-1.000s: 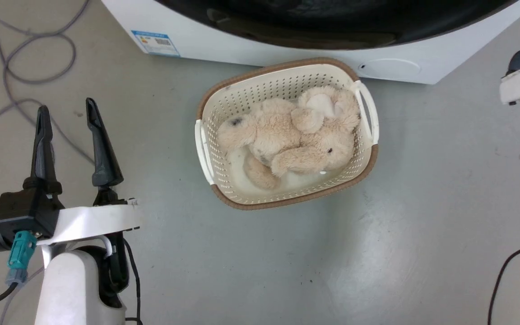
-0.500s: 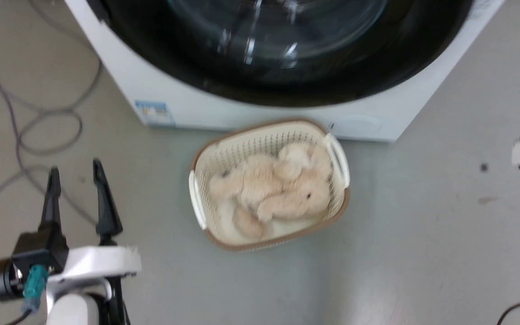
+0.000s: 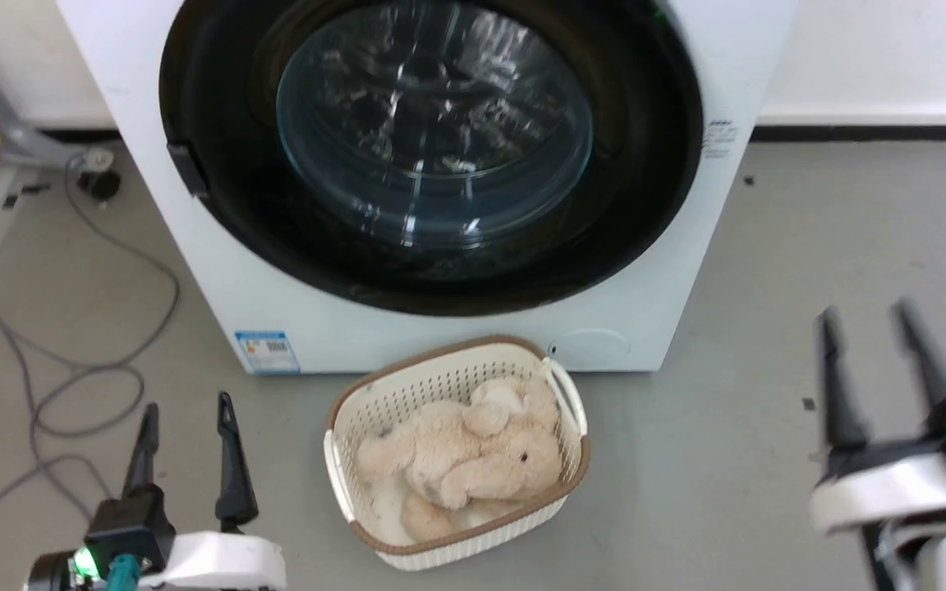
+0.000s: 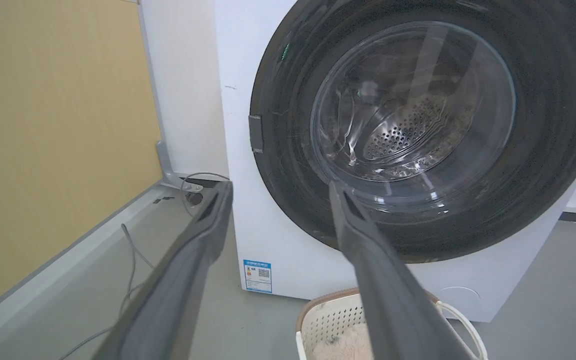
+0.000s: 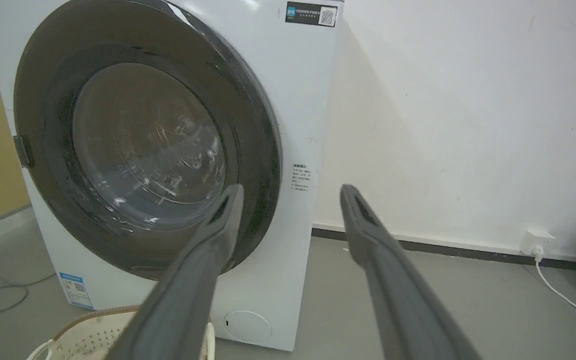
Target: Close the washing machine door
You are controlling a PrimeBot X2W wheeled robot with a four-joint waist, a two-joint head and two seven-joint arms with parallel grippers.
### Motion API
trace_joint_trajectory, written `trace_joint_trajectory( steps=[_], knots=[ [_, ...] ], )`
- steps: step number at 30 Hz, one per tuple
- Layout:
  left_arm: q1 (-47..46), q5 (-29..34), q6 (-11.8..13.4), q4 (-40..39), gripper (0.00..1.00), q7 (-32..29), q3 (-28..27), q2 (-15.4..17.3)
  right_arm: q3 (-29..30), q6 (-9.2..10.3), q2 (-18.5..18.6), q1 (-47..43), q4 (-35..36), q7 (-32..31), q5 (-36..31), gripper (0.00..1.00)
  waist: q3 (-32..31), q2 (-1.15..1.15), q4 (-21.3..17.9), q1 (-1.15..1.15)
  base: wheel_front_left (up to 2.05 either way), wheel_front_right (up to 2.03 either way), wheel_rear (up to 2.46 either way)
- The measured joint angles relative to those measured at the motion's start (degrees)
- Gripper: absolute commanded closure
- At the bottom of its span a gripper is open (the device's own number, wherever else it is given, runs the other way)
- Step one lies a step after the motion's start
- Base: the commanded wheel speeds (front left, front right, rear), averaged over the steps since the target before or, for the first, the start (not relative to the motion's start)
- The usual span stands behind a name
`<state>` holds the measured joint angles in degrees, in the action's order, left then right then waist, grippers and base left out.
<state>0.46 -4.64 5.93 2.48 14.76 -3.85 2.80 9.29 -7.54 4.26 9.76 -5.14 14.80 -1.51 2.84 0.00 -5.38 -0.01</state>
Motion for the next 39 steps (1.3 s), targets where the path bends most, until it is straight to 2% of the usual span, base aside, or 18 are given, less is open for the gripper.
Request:
trace_joint_trajectory(
  steps=[10,11,39],
  knots=[
    [2.09,-0.59,0.16,1.43,0.00,-0.04,1.92,-0.02,-3.98,0.00,-1.01,-8.48,-0.23,-0.02,2.59,0.00,-2.53,0.00,-1.85,0.00,0.00,0.00,0.00],
    [2.06,-0.59,0.16,1.44,1.00,-0.10,1.93,-0.03,-3.96,0.00,-1.00,-8.47,-0.24,-0.05,2.59,1.00,-2.53,0.00,-1.85,0.00,0.00,0.00,0.00],
    [1.94,0.00,-0.87,0.93,1.00,-2.72,2.19,-0.03,-4.87,0.00,-1.00,-8.47,0.38,-2.70,2.56,1.00,-2.59,0.00,-0.44,0.01,0.00,0.00,0.00]
  ],
)
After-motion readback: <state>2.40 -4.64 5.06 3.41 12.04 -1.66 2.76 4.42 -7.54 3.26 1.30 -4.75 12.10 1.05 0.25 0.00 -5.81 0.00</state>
